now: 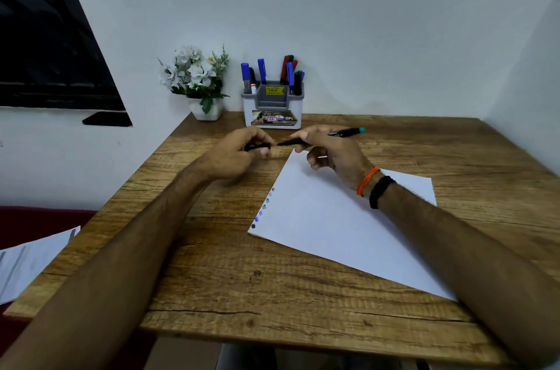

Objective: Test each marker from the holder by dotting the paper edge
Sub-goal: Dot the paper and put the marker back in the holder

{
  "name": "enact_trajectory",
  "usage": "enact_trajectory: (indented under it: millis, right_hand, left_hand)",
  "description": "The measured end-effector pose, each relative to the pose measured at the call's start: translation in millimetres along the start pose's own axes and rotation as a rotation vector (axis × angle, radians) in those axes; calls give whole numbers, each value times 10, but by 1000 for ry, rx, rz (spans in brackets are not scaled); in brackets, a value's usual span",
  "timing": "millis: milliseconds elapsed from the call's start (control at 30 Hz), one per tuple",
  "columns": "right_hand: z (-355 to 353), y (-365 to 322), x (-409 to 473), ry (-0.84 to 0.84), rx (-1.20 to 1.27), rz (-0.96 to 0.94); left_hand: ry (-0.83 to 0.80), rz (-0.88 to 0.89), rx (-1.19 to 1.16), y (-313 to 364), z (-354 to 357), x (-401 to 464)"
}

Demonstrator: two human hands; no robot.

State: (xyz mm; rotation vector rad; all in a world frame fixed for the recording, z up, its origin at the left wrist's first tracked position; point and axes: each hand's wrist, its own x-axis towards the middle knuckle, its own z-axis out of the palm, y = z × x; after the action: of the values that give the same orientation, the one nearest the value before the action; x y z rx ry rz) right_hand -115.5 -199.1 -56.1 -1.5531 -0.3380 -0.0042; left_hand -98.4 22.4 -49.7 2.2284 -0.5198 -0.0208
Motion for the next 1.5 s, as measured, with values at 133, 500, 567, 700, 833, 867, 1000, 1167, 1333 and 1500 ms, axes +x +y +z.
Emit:
enact_trajectory:
  millis: [133,500,567,700,833,867,1000,1167,1333,1500]
  right_hand:
    - [-63,9,19,-54,36,66]
    - [-8,-12,-5,-27,23,59]
    - [21,-8,-7,-11,27,49]
    - [26,34,-3,46,-66,-33]
    - [-18,40,15,16,14,27]
    - [-26,43,24,14,22,36]
    - [-21,67,31,28,-48,-8]
    - [-20,98,82,77,-145,-102]
    - [-73,130,88,39,-165,-142]
    - [-97,152,106,-4,-198,-159]
  left_hand:
    - [-9,49,-49,20,21,5]
    - [24,76,-260,62,66,-9]
    - [15,86,-265,68,78,-12]
    - [26,99,-251,83,81,-20]
    - [81,91,-225,93,83,-18]
    - [91,85,-227,91,82,-18]
    - [94,70,-240,79,80,-15]
    - [93,42,-257,75,107,-2]
    - [118,10,-268,75,157,6]
    - [149,-2,-272,118,230,6]
